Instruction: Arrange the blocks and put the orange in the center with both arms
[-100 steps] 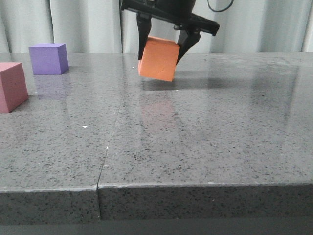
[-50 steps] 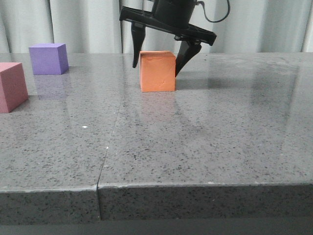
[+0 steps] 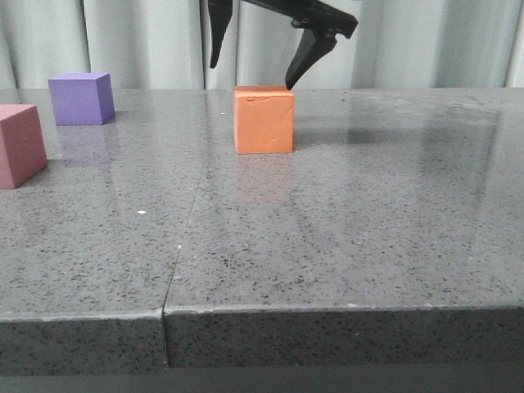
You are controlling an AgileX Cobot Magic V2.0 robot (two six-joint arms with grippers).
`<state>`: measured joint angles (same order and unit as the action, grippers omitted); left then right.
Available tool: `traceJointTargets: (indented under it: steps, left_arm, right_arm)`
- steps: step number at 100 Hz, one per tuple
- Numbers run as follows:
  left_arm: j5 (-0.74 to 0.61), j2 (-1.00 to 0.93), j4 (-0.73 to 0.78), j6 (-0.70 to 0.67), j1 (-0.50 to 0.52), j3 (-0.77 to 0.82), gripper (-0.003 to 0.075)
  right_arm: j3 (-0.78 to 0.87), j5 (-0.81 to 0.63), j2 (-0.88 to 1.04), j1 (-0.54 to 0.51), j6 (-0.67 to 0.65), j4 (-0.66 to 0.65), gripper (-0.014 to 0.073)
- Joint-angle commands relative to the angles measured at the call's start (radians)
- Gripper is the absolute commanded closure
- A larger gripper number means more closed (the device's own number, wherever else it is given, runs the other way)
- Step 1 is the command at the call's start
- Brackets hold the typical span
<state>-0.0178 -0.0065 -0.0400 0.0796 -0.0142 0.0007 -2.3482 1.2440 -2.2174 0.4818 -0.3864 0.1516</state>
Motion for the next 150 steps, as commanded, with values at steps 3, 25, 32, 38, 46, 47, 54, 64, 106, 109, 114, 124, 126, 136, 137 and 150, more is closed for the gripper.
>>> traceJointTargets:
  steps: [3,25,32,38,46,47,54,64,106,109,114,124,126,136,137,150]
  left_arm:
    - [-0.079,-0.028,-0.005,-0.008,-0.008,0.04,0.0741]
    - [-0.079,-0.028,-0.005,-0.008,-0.008,0.04,0.0741]
    - [-0.079,-0.028,-0.005,-0.008,-0.008,0.04,0.0741]
    - [-0.079,-0.028,-0.005,-0.008,-0.008,0.04,0.0741]
    - [-0.079,-0.028,-0.005,-0.008,-0.008,0.04,0.0741]
    - [-0.079,-0.028,-0.005,-0.008,-0.008,0.04,0.0741]
    - [-0.079,-0.028,-0.005,-0.008,-0.008,0.04,0.0741]
    - [-0.079,-0.028,-0.005,-0.008,-0.008,0.04,0.0741]
    - [-0.079,-0.028,-0.005,-0.008,-0.008,0.04,0.0741]
    - [-0.079,-0.028,-0.005,-0.008,-0.008,0.04,0.0741]
    - [-0.079,-0.028,-0.005,-0.008,-0.008,0.04,0.0741]
    - [-0.079,-0.028,-0.005,-0.008,-0.008,0.04,0.0741]
    - [-0.079,-0.028,-0.005,-0.008,-0.008,0.04,0.0741]
    - [-0.079,-0.028,-0.005,-0.008,-0.008,0.04,0.0741]
    - [-0.079,-0.028,-0.005,-0.008,-0.008,0.04,0.0741]
    - [-0.079,-0.028,-0.005,-0.008,-0.008,0.04,0.0741]
  right_arm:
    - [-0.034,0.09,0.095,-0.003,0.004,-0.025,-0.0061]
    - [-0.034,0.091,0.145,-0.004,0.013,-0.068,0.0015]
    - [-0.033,0.091,0.163,-0.004,0.02,-0.079,0.0125]
    - [-0.032,0.091,0.178,-0.004,0.022,-0.086,0.0244]
    - [-0.032,0.091,0.198,-0.004,0.024,-0.093,0.0384]
    - [-0.032,0.091,0.2,-0.004,0.024,-0.095,0.0407]
    - [-0.029,0.091,0.217,-0.004,0.031,-0.106,0.0512]
    - [0.005,0.091,0.252,-0.004,0.031,-0.115,0.0599]
    - [0.371,0.068,0.468,-0.004,0.031,-0.158,0.0609]
    - [0.404,0.047,0.49,-0.004,0.031,-0.159,0.0609]
    - [0.467,0.012,0.532,-0.004,0.031,-0.159,0.0609]
    - [0.611,-0.065,0.626,-0.004,0.031,-0.162,0.0609]
    - [0.641,-0.085,0.647,-0.004,0.031,-0.165,0.0609]
    - [0.784,-0.18,0.75,-0.004,0.031,-0.187,0.0609]
    - [0.795,-0.194,0.765,-0.004,0.031,-0.188,0.0609]
    - [0.98,-0.301,0.895,-0.004,0.031,-0.222,0.0609]
